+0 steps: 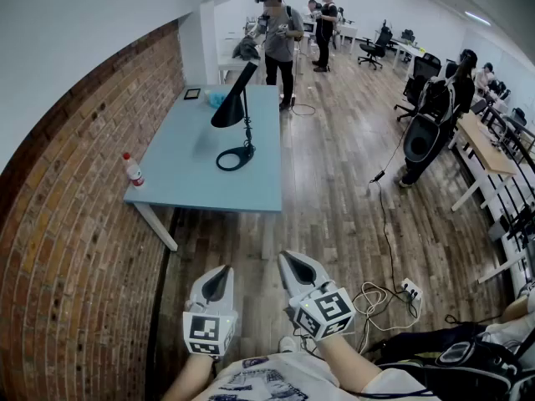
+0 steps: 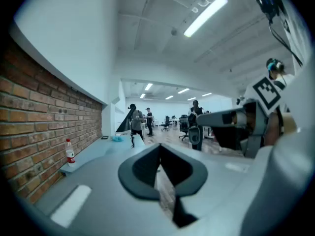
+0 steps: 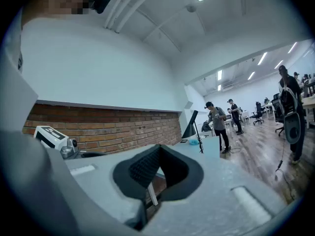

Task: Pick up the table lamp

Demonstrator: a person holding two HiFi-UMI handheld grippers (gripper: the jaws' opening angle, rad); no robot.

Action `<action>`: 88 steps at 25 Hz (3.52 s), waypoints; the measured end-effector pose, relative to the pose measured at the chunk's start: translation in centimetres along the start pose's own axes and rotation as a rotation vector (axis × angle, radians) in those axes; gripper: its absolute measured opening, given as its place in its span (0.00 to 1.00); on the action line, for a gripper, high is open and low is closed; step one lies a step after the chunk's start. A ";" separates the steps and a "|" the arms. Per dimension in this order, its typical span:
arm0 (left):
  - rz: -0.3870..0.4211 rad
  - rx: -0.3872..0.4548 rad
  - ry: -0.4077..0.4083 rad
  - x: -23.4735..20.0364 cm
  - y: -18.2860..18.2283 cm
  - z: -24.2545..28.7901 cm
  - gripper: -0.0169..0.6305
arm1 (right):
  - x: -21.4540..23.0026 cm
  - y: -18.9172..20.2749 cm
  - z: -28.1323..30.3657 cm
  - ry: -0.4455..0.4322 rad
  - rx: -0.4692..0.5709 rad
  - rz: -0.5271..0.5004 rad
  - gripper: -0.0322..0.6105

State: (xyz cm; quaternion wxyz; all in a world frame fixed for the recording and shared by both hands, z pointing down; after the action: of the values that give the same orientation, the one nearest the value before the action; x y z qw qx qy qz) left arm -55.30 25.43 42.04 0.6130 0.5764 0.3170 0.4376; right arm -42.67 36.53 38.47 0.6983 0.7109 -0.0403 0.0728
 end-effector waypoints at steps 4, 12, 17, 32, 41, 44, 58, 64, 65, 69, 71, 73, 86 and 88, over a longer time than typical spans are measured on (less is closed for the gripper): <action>-0.006 -0.004 -0.002 2.4 -0.5 3.0 0.01 | 2.7 -0.6 -0.3 -0.024 0.006 -0.020 0.05; -0.003 -0.027 -0.053 5.6 -0.6 7.0 0.01 | 8.9 -0.6 -1.9 -0.058 0.014 0.023 0.05; 0.022 -0.030 -0.060 7.9 -1.0 9.3 0.01 | 12.1 -0.9 -2.8 -0.062 0.018 0.022 0.05; 0.030 -0.061 -0.021 8.8 -0.2 18.1 0.01 | 19.8 0.3 0.4 -0.040 -0.011 0.068 0.05; 0.011 -0.052 0.003 3.7 -0.9 28.8 0.01 | 26.0 -0.8 10.2 -0.036 -0.031 0.043 0.05; 0.011 -0.051 0.009 2.0 -1.4 32.0 0.01 | 27.7 -1.3 13.3 -0.039 -0.040 0.046 0.05; -0.032 -0.063 0.032 -4.7 -1.5 42.4 0.01 | 33.6 -3.0 24.3 -0.036 -0.064 0.026 0.05; -0.045 -0.073 0.026 -6.2 -1.4 45.3 0.01 | 35.3 -3.7 27.9 -0.059 -0.065 0.023 0.05; -0.045 -0.073 0.025 -6.4 -1.5 46.0 0.01 | 35.8 -3.8 28.4 -0.065 -0.066 0.021 0.05; -0.040 -0.068 0.005 -6.8 -1.8 48.8 0.01 | 38.1 -3.9 30.6 -0.099 -0.067 0.017 0.05; -0.038 -0.073 -0.017 -7.0 -1.8 50.3 0.01 | 39.7 -3.9 31.9 -0.125 -0.068 0.019 0.05; -0.034 -0.079 -0.050 -7.4 -1.7 51.9 0.01 | 41.2 -3.6 33.5 -0.162 -0.069 0.019 0.05; -0.094 -0.185 -0.344 -8.8 -1.1 63.3 0.01 | 51.3 -3.1 46.0 -0.526 -0.158 0.048 0.05; -0.106 -0.204 -0.385 -9.1 -1.1 64.3 0.01 | 52.1 -3.1 47.3 -0.574 -0.169 0.056 0.05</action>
State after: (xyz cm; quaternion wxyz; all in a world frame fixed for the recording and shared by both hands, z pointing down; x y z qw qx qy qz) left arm -1.46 -10.31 48.58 0.7392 0.5670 0.1782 0.3167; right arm 11.41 -8.34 43.06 0.7129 0.6404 -0.2615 -0.1153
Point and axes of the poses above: the fingertips, and each gripper's own axes: z forward along the fingers, x to its right, y out of its underside, the point moved 5 cm from there along -z, backward along the fingers, and after that the axes turned 10 degrees about -y, right-handed, at the moved point
